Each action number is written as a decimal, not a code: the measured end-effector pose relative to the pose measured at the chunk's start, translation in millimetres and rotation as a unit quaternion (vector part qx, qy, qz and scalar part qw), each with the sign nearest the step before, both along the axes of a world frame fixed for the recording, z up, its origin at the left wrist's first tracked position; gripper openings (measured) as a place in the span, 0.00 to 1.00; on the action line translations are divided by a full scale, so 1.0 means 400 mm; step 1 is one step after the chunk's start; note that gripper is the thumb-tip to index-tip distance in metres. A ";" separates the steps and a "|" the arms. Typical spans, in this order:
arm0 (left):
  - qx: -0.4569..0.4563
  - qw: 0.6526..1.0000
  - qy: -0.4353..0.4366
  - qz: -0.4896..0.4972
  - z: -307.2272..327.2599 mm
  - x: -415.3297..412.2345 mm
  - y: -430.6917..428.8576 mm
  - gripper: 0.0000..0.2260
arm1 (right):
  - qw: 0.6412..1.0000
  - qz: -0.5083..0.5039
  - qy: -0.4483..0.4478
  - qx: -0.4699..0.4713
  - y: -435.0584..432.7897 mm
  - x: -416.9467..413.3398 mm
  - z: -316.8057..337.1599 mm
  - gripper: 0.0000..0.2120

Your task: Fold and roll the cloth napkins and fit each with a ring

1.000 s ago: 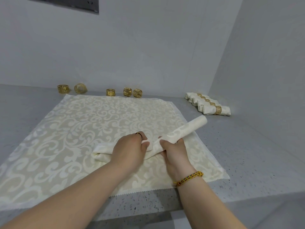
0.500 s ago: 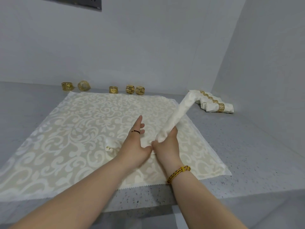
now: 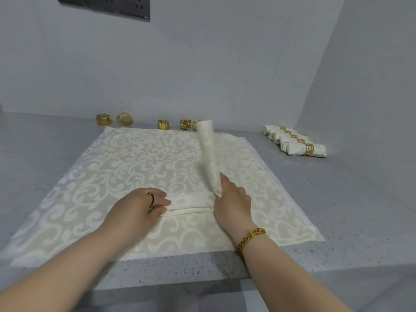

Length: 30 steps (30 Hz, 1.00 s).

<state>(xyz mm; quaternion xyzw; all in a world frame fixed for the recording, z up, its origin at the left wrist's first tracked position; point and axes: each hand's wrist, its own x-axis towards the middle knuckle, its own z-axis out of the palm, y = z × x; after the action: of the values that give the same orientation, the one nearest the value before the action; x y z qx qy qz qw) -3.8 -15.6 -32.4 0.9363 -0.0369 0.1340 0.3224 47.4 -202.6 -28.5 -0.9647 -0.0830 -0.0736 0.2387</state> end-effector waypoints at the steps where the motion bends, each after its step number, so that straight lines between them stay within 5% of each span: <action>1: -0.007 1.000 -0.001 0.001 -0.003 0.000 0.000 0.09 | 0.999 0.015 -0.005 -0.032 -0.004 0.000 0.002 0.27; 6: -0.028 0.999 -0.024 0.027 0.001 -0.006 -0.003 0.12 | 0.985 0.065 -0.044 -0.157 -0.009 -0.009 0.005 0.28; 9: -0.070 0.994 -0.051 0.065 0.013 -0.015 -0.006 0.23 | 0.969 0.078 -0.157 -0.176 0.006 -0.009 0.000 0.29; 13: 0.000 0.988 -0.129 0.080 0.041 -0.010 0.007 0.38 | 0.977 0.111 -0.070 -0.166 -0.001 -0.010 -0.003 0.28; 16: 0.034 0.996 -0.067 0.040 0.052 0.015 0.005 0.42 | 0.977 0.112 -0.081 -0.159 -0.007 -0.012 0.002 0.29; 20: 0.044 0.999 -0.019 0.001 0.053 0.039 0.007 0.36 | 0.983 0.106 -0.052 -0.141 -0.017 -0.003 -0.001 0.27; 23: 0.050 0.998 -0.030 0.015 0.049 0.027 0.006 0.29 | 0.993 0.118 0.007 -0.021 -0.037 0.002 0.004 0.25; 26: 0.080 0.996 -0.031 0.030 0.042 0.011 -0.001 0.24 | 0.975 0.173 0.095 0.106 -0.057 -0.002 0.024 0.26; 30: 0.089 0.994 -0.048 0.038 0.028 0.002 -0.005 0.20 | 0.947 0.213 0.179 0.158 -0.081 -0.001 0.055 0.27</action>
<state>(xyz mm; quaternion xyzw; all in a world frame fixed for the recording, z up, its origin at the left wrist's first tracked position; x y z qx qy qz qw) -3.0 -17.5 -21.3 0.9546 -0.0287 0.1873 0.2300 46.8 -235.2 -6.7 -0.8716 -0.2299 0.1411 0.4094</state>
